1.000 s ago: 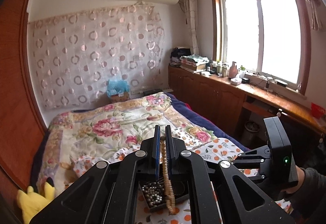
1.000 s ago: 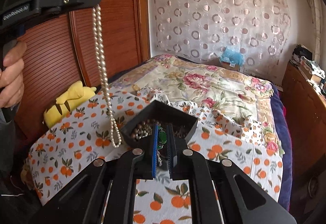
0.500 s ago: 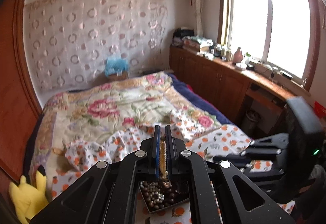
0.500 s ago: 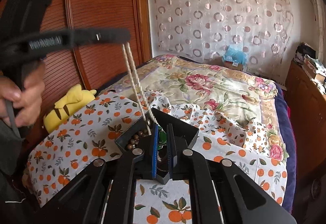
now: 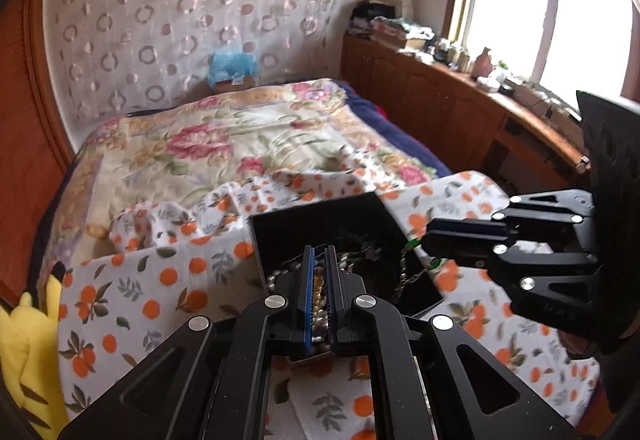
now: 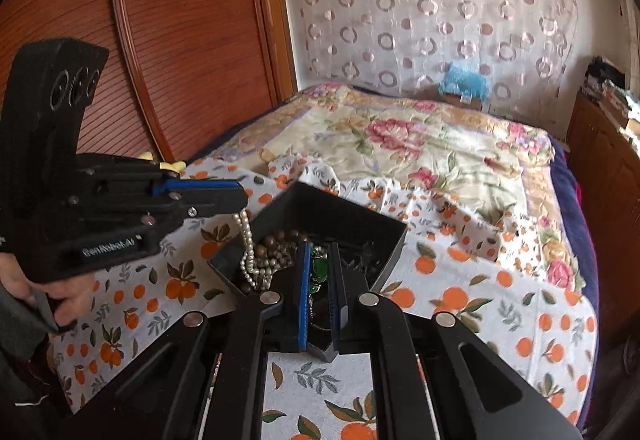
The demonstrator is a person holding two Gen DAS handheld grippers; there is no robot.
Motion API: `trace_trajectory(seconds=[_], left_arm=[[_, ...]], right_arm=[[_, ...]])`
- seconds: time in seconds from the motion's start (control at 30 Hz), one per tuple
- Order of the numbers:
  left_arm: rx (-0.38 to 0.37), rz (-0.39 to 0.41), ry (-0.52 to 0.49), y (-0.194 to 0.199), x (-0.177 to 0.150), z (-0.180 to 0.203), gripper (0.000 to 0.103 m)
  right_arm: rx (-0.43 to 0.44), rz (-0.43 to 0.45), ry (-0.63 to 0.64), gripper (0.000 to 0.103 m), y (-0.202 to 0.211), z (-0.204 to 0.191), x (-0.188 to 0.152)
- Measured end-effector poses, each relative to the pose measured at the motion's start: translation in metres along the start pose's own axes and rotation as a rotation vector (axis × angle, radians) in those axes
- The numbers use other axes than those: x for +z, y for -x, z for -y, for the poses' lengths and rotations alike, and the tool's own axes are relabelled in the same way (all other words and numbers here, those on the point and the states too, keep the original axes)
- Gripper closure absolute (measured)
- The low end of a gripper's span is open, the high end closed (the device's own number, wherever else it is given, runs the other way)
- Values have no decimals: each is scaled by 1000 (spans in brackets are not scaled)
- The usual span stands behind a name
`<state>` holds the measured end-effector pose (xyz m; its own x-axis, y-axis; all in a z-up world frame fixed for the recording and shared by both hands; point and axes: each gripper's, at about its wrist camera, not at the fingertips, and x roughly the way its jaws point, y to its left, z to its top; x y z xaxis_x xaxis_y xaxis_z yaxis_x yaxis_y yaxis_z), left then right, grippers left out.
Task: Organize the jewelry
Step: 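Lower the necklace and chain into the black box and open both grippers, then grasp the gold ring with the right gripper while the left gripper grasps a small earring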
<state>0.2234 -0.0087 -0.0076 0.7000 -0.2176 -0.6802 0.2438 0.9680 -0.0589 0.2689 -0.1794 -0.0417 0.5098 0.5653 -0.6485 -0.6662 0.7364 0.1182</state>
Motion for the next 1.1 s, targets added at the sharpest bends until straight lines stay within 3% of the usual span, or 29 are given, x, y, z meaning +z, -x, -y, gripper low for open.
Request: trace_trajectory(seconds=[0.13,0.37,0.67,0.73,0.8,1.1], left_arm=[[-3,-21,14,-6,-15,-3,85],[6,-30,20,2,-42,-4,77],[-13,-64,4,7,-70,7,74],[-11,-76,-5,6,-77,11,74],[-11,-84,-14,5,-82,14,74],[-8,-118,-9,3,-96,13,73]], right_arm=[[0,-7,-21,92,-9,2,-4],[3,1,-11,91,-6,-2,-18],[-3,-5,-15,91,3,-9,-30],[-1,-19,-3,86,7,-14,-39],[2,-31,6,72,11,-18,-46],[30,-162,10,71,2,-37,-95]])
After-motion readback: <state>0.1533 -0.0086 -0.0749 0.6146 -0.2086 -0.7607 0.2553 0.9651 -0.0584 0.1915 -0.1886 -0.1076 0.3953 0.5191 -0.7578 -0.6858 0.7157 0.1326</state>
